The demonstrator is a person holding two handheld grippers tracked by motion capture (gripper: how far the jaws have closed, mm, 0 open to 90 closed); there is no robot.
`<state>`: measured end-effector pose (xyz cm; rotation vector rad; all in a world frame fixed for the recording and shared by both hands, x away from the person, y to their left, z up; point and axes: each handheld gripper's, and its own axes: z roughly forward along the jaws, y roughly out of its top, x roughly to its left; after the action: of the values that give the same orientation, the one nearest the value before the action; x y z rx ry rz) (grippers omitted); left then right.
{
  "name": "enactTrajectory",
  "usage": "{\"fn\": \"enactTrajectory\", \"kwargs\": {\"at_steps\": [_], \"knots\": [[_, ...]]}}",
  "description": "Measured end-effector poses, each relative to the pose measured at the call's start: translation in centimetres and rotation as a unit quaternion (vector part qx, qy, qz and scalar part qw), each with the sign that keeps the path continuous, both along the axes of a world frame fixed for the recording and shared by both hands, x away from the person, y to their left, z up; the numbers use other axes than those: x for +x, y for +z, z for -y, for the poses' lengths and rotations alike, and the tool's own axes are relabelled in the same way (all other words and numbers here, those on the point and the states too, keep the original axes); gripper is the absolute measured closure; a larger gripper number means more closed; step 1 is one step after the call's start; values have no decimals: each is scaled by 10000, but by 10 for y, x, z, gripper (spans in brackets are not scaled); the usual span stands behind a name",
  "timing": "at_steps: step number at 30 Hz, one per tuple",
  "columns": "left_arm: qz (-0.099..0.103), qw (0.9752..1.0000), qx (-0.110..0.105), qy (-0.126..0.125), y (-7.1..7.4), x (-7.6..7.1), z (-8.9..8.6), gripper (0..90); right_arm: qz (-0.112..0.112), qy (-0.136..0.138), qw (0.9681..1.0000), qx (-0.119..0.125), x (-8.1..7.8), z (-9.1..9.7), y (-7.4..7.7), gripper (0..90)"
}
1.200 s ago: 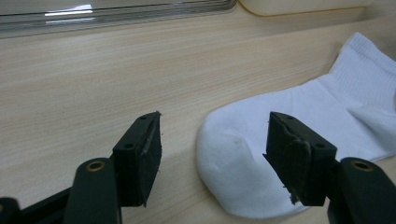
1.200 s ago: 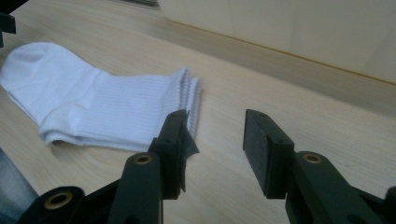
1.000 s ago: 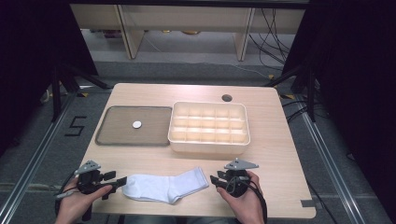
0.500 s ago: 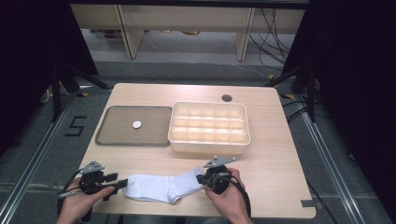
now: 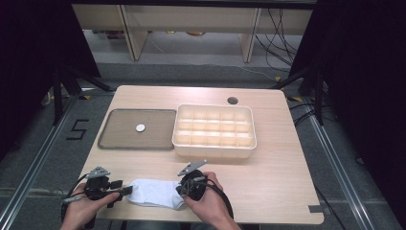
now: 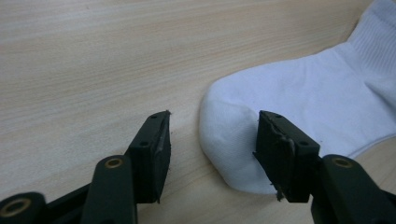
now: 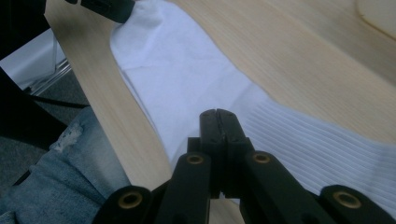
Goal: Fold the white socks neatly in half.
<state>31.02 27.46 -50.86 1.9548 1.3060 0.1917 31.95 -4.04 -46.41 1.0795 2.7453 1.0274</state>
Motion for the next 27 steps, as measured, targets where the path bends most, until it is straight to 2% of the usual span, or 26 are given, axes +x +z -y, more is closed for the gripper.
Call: {"fn": "enactTrajectory", "kwargs": {"at_steps": [2,4,5,6,7,11,14,15,16,19,20,25,26,27], "knots": [[-66,9999,80,-91,-1,1,1,474,-20,138,9999,-72,2,-8,-5,900],[-74,9999,84,-97,-1,1,1,483,-64,135,9998,-91,2,-10,-6,900],[-103,9998,125,-121,-2,1,1,494,-153,125,9998,-102,2,-12,-7,900],[-79,9999,81,-58,-3,2,3,505,-166,146,9997,-104,2,-15,-9,900],[-85,9998,121,-137,-2,2,3,532,-262,157,9994,-131,2,-18,-12,900],[-31,9995,187,-244,-3,3,3,623,-314,264,9989,-239,4,-24,-20,900],[-13,9994,218,-274,-3,3,3,708,-439,207,9982,-348,5,-25,-24,900],[-4,9995,237,-213,-4,3,4,727,-459,163,9982,-357,5,-24,-25,900],[-26,9992,255,-302,-3,3,3,749,-416,145,9982,-398,6,-23,-26,900],[-10,9992,246,-315,-4,3,3,797,-409,145,9982,-404,7,-21,-28,900],[-2,9995,151,-271,-5,3,3,811,-429,124,9983,-379,7,-20,-29,900],[-62,9997,-9,-218,-5,3,1,839,-465,158,9982,-340,8,-18,-31,900],[-82,9997,-167,-160,-5,3,0,842,-459,160,9982,-338,8,-18,-31,900],[-82,9997,-167,-160,-5,3,0,844,-459,160,9982,-338,8,-18,-31,900]]}}
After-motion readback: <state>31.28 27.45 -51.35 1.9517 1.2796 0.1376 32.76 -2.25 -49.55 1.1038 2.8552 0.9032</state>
